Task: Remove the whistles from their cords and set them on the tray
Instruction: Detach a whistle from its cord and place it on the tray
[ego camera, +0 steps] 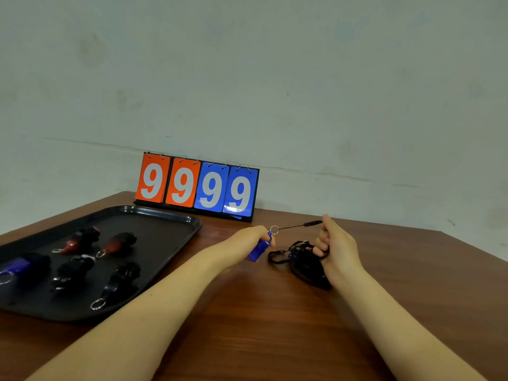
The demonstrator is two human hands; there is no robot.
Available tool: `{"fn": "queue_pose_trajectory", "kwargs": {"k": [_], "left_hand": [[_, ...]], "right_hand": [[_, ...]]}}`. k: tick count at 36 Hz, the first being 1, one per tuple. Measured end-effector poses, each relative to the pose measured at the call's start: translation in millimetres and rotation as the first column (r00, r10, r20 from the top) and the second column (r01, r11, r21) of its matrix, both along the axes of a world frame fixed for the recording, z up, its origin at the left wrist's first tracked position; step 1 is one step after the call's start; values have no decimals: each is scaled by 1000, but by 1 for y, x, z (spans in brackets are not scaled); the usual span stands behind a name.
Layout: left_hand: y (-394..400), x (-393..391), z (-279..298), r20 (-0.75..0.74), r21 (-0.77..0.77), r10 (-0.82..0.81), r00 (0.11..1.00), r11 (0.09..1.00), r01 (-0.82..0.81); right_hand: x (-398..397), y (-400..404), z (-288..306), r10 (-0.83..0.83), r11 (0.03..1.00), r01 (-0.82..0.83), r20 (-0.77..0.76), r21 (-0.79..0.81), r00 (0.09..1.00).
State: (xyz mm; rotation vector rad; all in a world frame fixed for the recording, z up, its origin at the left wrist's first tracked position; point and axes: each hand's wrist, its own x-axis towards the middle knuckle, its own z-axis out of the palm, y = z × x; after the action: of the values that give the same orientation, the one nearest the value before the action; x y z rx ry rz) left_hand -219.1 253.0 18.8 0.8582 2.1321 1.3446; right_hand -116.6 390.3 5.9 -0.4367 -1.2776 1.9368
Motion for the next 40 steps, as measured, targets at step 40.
{"fn": "queue_pose_trajectory", "kwargs": {"k": [40], "left_hand": [[-7, -7, -20, 264, 569, 79, 961, 792, -221]], "right_hand": [[-1, -29, -10, -141, 340, -221, 282, 914, 949]]}}
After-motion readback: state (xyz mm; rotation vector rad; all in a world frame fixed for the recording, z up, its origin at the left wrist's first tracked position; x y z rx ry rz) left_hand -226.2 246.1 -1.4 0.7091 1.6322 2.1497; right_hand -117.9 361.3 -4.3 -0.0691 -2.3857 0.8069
